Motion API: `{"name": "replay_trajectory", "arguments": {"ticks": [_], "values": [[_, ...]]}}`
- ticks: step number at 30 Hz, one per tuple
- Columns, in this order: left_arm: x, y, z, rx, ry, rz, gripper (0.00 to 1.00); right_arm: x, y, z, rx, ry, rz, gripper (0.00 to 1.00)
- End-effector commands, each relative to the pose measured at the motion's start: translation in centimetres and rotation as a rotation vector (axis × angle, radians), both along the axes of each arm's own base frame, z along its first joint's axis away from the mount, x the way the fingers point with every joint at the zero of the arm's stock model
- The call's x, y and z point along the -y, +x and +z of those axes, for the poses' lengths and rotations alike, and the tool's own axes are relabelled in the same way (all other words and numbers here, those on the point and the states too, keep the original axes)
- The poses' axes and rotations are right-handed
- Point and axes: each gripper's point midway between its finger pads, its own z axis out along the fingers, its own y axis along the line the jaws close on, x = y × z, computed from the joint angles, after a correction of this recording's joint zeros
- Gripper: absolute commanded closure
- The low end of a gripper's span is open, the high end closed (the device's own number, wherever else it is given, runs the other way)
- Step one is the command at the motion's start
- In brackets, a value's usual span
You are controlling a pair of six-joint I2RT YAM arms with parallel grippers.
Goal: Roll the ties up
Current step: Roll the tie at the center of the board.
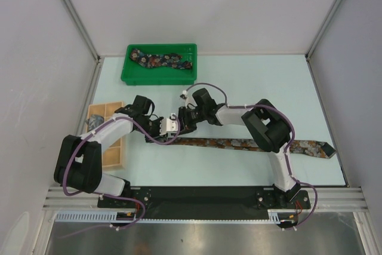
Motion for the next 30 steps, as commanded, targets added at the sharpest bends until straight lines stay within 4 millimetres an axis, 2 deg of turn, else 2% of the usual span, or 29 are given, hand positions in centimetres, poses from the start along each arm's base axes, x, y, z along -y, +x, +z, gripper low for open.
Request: {"name": "replay_trajectory", "arguments": {"ticks": [1, 6, 23, 28, 30], "values": [[1.5, 0.8, 1.3, 0.037, -0.031, -0.020, 0.63, -0.3, 0.0, 2.6, 0.016, 0.065, 0.002, 0.69], [2.4, 0.9, 0.9, 0.019, -0.032, -0.025, 0.63, -0.7, 0.0, 1.9, -0.031, 0.071, -0.008, 0.63], [4.1, 1.3, 0.3, -0.016, -0.039, -0.009, 0.61, -1.4, -0.6, -0.8, -0.070, 0.024, 0.003, 0.60], [4.4, 1.2, 0.2, -0.015, -0.042, -0.016, 0.61, -1.7, -0.7, -1.2, -0.078, 0.019, 0.003, 0.60], [4.4, 1.1, 0.1, -0.016, -0.043, -0.015, 0.61, -1.6, -0.8, -1.6, -0.089, 0.014, 0.005, 0.64]]}}
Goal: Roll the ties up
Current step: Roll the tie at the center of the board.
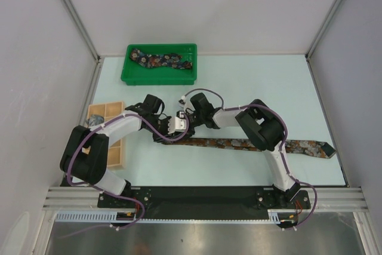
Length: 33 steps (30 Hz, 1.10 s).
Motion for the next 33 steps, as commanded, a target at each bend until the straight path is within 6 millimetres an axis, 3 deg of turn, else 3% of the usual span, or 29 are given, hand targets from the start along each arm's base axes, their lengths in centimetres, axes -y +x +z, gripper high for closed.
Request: {"name": "replay_trajectory", "arguments": {"ticks": [1, 6, 9, 10, 15, 18, 25, 33], "values": [[1.5, 0.8, 1.1, 0.033, -0.051, -0.018, 0.61, -0.8, 0.1, 0.0, 0.002, 0.011, 0.009, 0.66], [1.2, 0.7, 1.0, 0.044, -0.043, -0.011, 0.60, -0.2, 0.1, -0.6, 0.013, -0.014, 0.014, 0.88], [1.0, 0.7, 1.1, 0.053, -0.037, -0.003, 0.56, 0.1, 0.2, -0.9, 0.010, -0.026, 0.014, 0.98], [0.6, 0.8, 1.1, 0.054, -0.035, 0.007, 0.50, 0.3, 0.3, -1.0, 0.015, -0.029, 0.014, 1.00], [-1.0, 1.0, 2.0, 0.094, -0.046, 0.042, 0.29, 1.0, 0.4, -0.7, 0.020, -0.028, 0.017, 1.00], [-1.9, 0.6, 1.6, 0.094, -0.028, 0.048, 0.24, 1.3, 0.1, -0.4, 0.022, -0.020, 0.024, 1.00], [-1.3, 0.3, 0.8, 0.058, -0.043, 0.050, 0.22, 2.0, -0.3, -1.0, 0.005, -0.028, 0.027, 1.00], [0.2, 0.3, 0.1, 0.060, -0.036, 0.012, 0.28, 2.4, -0.2, -1.2, 0.000, -0.033, 0.020, 1.00]]}}
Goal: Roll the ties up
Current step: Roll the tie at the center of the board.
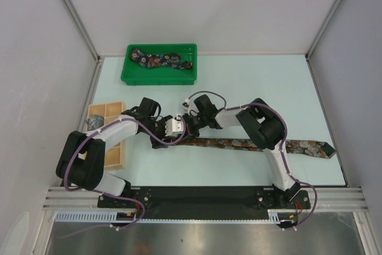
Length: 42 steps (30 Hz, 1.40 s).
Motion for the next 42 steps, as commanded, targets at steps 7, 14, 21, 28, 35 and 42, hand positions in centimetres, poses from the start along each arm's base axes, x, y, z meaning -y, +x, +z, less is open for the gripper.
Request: {"name": "replay_trajectory", "arguments": {"ticks": [7, 14, 21, 28, 35, 42], "values": [[2.9, 0.7, -0.2, 0.023, -0.004, -0.039, 0.48, 0.3, 0.1, 1.3, 0.026, 0.028, 0.013, 1.00], [2.7, 0.6, -0.8, -0.001, 0.031, -0.031, 0.61, 0.7, 0.4, 4.0, 0.103, 0.064, 0.024, 0.75], [2.8, 0.3, -1.1, -0.016, 0.026, -0.036, 0.61, -0.1, 0.8, 4.8, 0.131, 0.073, 0.022, 0.63], [3.0, 0.6, -1.2, -0.018, 0.024, -0.028, 0.61, -0.3, 0.6, 3.1, 0.118, 0.023, 0.035, 0.62], [3.2, 0.5, -1.4, -0.022, 0.013, -0.037, 0.61, -0.3, 0.5, 1.7, 0.105, 0.010, 0.035, 0.67], [3.4, 0.1, -0.5, -0.025, -0.033, -0.026, 0.53, 0.5, 0.9, 0.8, 0.114, -0.016, 0.031, 0.93]]}}
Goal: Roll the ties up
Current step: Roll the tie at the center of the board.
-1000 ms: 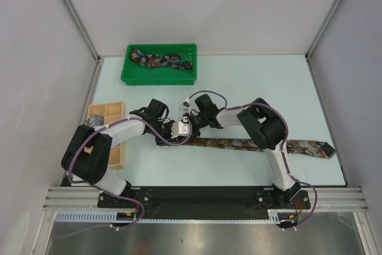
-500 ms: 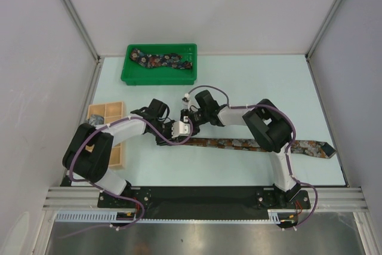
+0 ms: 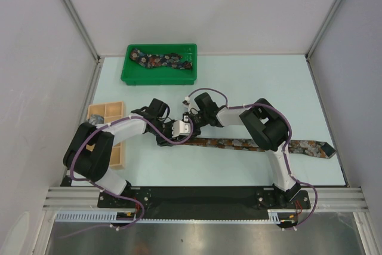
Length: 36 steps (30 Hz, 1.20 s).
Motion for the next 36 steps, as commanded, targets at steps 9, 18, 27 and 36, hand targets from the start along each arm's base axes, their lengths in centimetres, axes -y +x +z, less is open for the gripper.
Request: {"name": "replay_trajectory", "arguments": {"ticks": [9, 18, 27, 36], "values": [[0.9, 0.0, 2.9, 0.048, -0.119, 0.023, 0.43, 0.4, 0.8, -0.4, 0.060, -0.007, 0.003, 1.00], [-1.8, -0.1, 2.8, 0.066, -0.114, 0.038, 0.29, 0.6, 0.6, -0.8, 0.056, -0.017, 0.006, 1.00], [-0.6, 0.3, 2.6, 0.074, -0.146, 0.004, 0.30, 0.4, 0.1, -1.0, 0.045, -0.019, 0.017, 1.00], [-0.6, 1.0, 1.5, 0.088, -0.073, -0.018, 0.50, 1.0, 0.0, -1.5, 0.044, -0.036, 0.024, 1.00]]}}
